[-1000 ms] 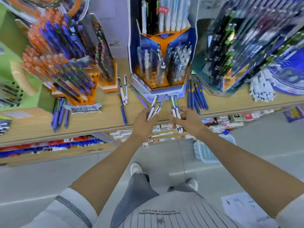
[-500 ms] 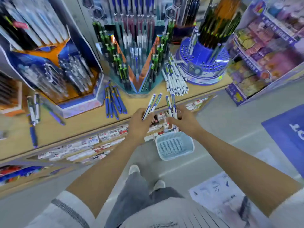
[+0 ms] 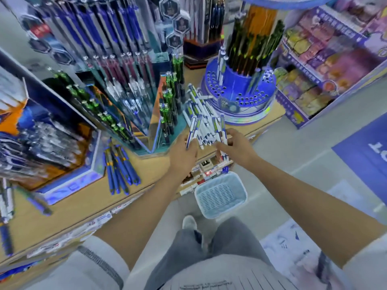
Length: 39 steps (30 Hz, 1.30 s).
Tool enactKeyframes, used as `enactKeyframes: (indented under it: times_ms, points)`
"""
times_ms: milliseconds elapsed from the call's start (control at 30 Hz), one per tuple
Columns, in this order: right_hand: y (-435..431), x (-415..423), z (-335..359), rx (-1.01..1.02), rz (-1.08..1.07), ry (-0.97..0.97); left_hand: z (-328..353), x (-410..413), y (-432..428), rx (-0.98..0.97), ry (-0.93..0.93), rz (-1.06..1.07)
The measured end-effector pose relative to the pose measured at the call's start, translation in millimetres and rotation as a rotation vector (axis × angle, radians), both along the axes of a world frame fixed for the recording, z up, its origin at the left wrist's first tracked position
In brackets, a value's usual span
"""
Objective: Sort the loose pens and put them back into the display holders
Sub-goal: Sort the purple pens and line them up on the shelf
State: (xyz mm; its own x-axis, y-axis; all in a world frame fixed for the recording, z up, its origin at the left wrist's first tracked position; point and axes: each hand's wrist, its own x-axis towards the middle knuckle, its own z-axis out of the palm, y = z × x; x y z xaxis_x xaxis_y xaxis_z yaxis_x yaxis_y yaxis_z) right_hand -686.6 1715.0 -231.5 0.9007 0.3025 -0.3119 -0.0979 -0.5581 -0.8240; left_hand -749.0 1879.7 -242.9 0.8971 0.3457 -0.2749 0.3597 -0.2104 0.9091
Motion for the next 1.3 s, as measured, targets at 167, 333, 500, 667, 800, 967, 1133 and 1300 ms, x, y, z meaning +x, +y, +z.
enactKeyframes:
  times_ms: [167, 333, 500, 667, 800, 967, 1133, 1300]
  points:
    - [15.0, 46.9, 0.2, -0.030, 0.063, -0.033, 1.8, 39.8, -8.2, -0.024, 0.097, 0.072]
    - [28.7, 89.7, 2.6, -0.070, 0.166, -0.099, 0.9, 72.4, -24.5, -0.042, 0.120, 0.195]
    - [40.5, 116.0, 2.0, -0.088, 0.272, -0.142, 6.6, 91.1, -35.2, 0.054, 0.130, 0.280]
    - [49.5, 124.1, 0.1, -0.064, 0.380, -0.129, 11.5, 89.9, -37.6, 0.189, 0.124, 0.280]
    - [48.6, 124.7, -3.3, -0.023, 0.396, -0.144, 9.8, 86.6, -37.4, 0.364, 0.189, 0.214]
    - [50.1, 124.8, -9.0, -0.036, 0.443, -0.192, 10.3, 84.4, -40.3, 0.554, 0.260, 0.114]
    - [43.6, 121.2, -8.0, -0.004, 0.444, -0.194, 12.3, 78.6, -44.1, 0.669, 0.311, 0.086]
    - [33.1, 113.0, -3.9, 0.048, 0.430, -0.191, 12.8, 64.4, -46.8, 0.649, 0.201, 0.139]
